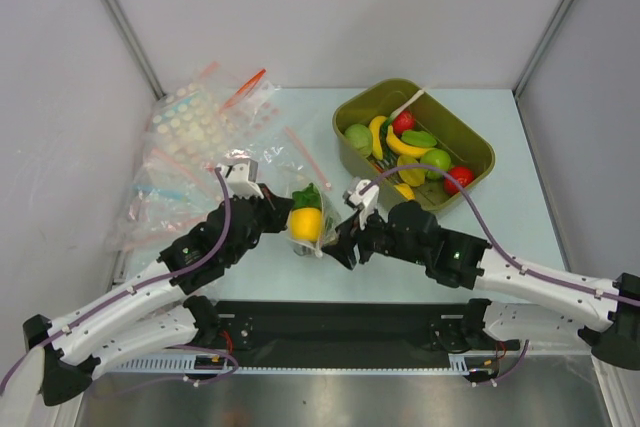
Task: Place the food in the zip-top bag and seal the zipper
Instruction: Adjust the zipper food storage bag at the center of the board.
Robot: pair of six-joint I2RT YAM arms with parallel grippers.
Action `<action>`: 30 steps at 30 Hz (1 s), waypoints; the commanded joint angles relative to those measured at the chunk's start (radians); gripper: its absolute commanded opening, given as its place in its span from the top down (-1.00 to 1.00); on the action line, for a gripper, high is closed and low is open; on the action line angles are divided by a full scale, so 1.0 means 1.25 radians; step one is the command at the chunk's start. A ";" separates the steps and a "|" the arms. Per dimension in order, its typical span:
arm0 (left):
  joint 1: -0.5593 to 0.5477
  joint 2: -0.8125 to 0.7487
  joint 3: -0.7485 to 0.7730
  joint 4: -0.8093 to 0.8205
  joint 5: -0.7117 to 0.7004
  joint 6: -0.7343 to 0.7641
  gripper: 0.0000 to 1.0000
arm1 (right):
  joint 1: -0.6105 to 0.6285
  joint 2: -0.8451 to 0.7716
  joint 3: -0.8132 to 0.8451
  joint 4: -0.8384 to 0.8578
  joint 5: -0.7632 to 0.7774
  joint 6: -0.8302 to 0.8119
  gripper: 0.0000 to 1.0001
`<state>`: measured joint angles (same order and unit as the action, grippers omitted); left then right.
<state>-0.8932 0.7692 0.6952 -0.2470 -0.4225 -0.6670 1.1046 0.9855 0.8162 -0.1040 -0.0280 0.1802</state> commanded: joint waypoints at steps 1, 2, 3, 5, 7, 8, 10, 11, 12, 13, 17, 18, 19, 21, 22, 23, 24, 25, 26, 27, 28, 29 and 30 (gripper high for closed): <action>0.005 -0.013 0.017 0.005 -0.024 -0.022 0.99 | 0.054 0.003 -0.031 0.025 0.049 -0.058 -0.19; 0.005 -0.013 0.018 0.005 -0.025 -0.022 0.99 | 0.067 0.004 -0.038 0.041 0.058 -0.067 -0.18; 0.005 -0.015 0.017 0.005 -0.025 -0.021 0.99 | 0.076 0.008 -0.048 0.056 0.069 -0.073 -0.18; 0.005 -0.019 0.017 0.004 -0.024 -0.020 0.99 | 0.098 0.017 -0.077 0.110 0.064 -0.083 -0.19; 0.005 -0.020 0.017 0.004 -0.022 -0.019 0.99 | 0.109 0.026 -0.090 0.133 0.070 -0.096 -0.21; 0.005 -0.020 0.017 0.002 -0.022 -0.019 0.99 | 0.113 0.041 -0.091 0.147 0.096 -0.096 -0.21; 0.005 -0.019 0.017 0.004 -0.015 -0.019 0.99 | 0.115 0.058 -0.090 0.154 0.118 -0.096 -0.21; 0.005 -0.018 0.017 0.005 -0.013 -0.019 0.99 | 0.123 0.068 -0.088 0.166 0.123 -0.098 -0.21; 0.005 -0.017 0.018 0.005 -0.012 -0.017 0.99 | 0.126 0.073 -0.091 0.178 0.128 -0.099 -0.21; 0.005 -0.015 0.018 0.005 -0.011 -0.017 0.99 | 0.132 0.075 -0.093 0.189 0.136 -0.100 -0.20; 0.005 -0.017 0.018 0.006 -0.009 -0.017 0.99 | 0.166 0.104 -0.095 0.247 0.237 -0.100 0.23; 0.005 -0.017 0.018 0.005 -0.009 -0.017 0.99 | 0.179 0.116 -0.093 0.256 0.255 -0.100 0.33; 0.005 -0.018 0.018 0.005 -0.009 -0.019 0.99 | 0.184 0.121 -0.093 0.271 0.270 -0.102 0.42; 0.005 -0.019 0.018 0.001 -0.015 -0.016 1.00 | 0.196 0.127 -0.091 0.276 0.303 -0.105 0.66; 0.005 -0.021 0.018 0.000 -0.018 -0.016 0.99 | 0.199 0.125 -0.091 0.276 0.310 -0.109 0.87; 0.005 -0.021 0.018 -0.002 -0.020 -0.016 0.99 | 0.201 0.122 -0.091 0.267 0.324 -0.113 0.95; 0.005 -0.024 0.018 -0.005 -0.028 -0.015 0.99 | 0.201 0.116 -0.088 0.258 0.329 -0.115 1.00; 0.005 -0.025 0.018 -0.005 -0.031 -0.014 0.99 | 0.202 0.100 -0.082 0.244 0.328 -0.117 1.00; 0.005 -0.026 0.018 -0.007 -0.034 -0.014 0.99 | 0.202 0.089 -0.079 0.206 0.316 -0.129 1.00; 0.005 -0.025 0.018 -0.007 -0.039 -0.013 0.99 | 0.202 0.078 -0.075 0.185 0.315 -0.133 1.00; 0.005 -0.026 0.019 -0.011 -0.047 -0.011 0.99 | 0.200 0.060 -0.062 0.136 0.315 -0.136 1.00; 0.005 -0.026 0.019 -0.012 -0.053 -0.011 0.99 | 0.200 0.052 -0.048 0.102 0.328 -0.133 1.00; 0.005 -0.024 0.019 -0.013 -0.057 -0.009 0.99 | 0.199 0.046 -0.037 0.068 0.335 -0.122 1.00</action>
<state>-0.8932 0.7517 0.6952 -0.2703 -0.4511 -0.6743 1.3510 1.0962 0.7021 0.0834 0.3363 0.0353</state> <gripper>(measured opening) 0.009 0.075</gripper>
